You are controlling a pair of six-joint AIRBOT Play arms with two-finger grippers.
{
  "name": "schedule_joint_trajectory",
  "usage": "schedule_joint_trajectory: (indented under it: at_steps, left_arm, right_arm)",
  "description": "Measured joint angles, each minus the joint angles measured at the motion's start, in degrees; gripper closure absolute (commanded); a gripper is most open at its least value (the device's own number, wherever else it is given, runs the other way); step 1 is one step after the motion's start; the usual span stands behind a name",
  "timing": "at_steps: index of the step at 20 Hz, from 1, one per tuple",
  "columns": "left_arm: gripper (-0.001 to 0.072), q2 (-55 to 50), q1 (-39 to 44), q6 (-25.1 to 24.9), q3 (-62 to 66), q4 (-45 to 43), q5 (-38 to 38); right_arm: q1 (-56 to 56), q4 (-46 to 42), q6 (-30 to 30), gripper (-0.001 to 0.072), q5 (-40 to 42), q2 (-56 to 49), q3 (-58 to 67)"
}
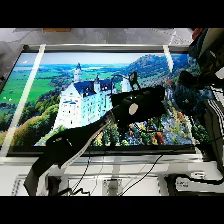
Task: Fold the clothes and pants, and hang the long-sleeved shirts on hangers.
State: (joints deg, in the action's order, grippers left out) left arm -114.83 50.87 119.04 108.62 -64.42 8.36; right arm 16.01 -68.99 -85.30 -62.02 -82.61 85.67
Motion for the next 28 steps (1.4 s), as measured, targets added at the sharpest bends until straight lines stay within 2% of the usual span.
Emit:
schedule_joint_trajectory:
  at_steps: [2, 4, 5, 6, 7, 11, 19, 20, 21, 22, 26, 28]
  left_arm:
    - [0.0701, 2.25, -1.77, -3.74, 0.02, -6.8, 5.77]
    - [0.0698, 4.83, -4.13, -7.39, 0.02, -14.32, 14.43]
    - [0.0699, 6.19, -5.33, -9.09, 0.02, -17.46, 18.67]
    - [0.0699, 7.69, -6.73, -11.1, 0.02, -20.26, 23.12]
    - [0.0699, 9.07, -8.09, -12.92, 0.02, -22.43, 26.75]
    - [0.0698, 13.9, -12.79, -17.29, 0.02, -26.86, 35.93]
    - [0.0698, 16.44, -15.41, -19.19, -0.04, -28.74, 42.66]
    - [0.0698, 16.46, -15.45, -19.23, -0.04, -28.79, 42.88]
    - [0.0698, 16.5, -15.5, -19.28, -0.04, -28.83, 43.36]
    - [0.0698, 16.55, -15.56, -19.43, -0.04, -28.94, 43.43]
    - [0.0698, 16.57, -15.63, -19.43, -0.04, -29.07, 43.85]
    - [0.0698, 16.63, -15.67, -20.09, -0.04, -29.38, 44.06]
  right_arm:
    - [-0.22, -0.04, 1.73, 0.0695, -1.84, -0.85, -0.68]
    - [-0.96, 1.27, 3.28, 0.0677, -3.87, -2.03, -2.47]
    - [-1.64, 2.45, 3.78, 0.0534, -4.57, -2.69, -3.85]
    - [-2.4, 3.72, 4.2, 0.0342, -4.98, -3.26, -5.25]
    - [-3.41, 4.98, 4.46, 0.0258, -5.16, -3.85, -6.84]
    - [-8.76, 10.36, 3.13, 0.026, -2.08, -6.05, -11.04]
    - [-15.82, 12.9, -10.38, 0.0278, 7.82, -10.38, -12.68]
    - [-16.02, 12.85, -11.15, 0.0385, 8.57, -10.67, -12.68]
    - [-16.2, 12.92, -11.85, 0.0555, 9.62, -10.91, -12.68]
    - [-16.31, 12.87, -12.48, 0.0691, 10.49, -11.06, -12.72]
    - [-16.46, 12.41, -13.7, 0.0693, 13.44, -11.26, -12.46]
    - [-16.22, 10.43, -13.79, 0.0694, 12.09, -10.62, -11.85]
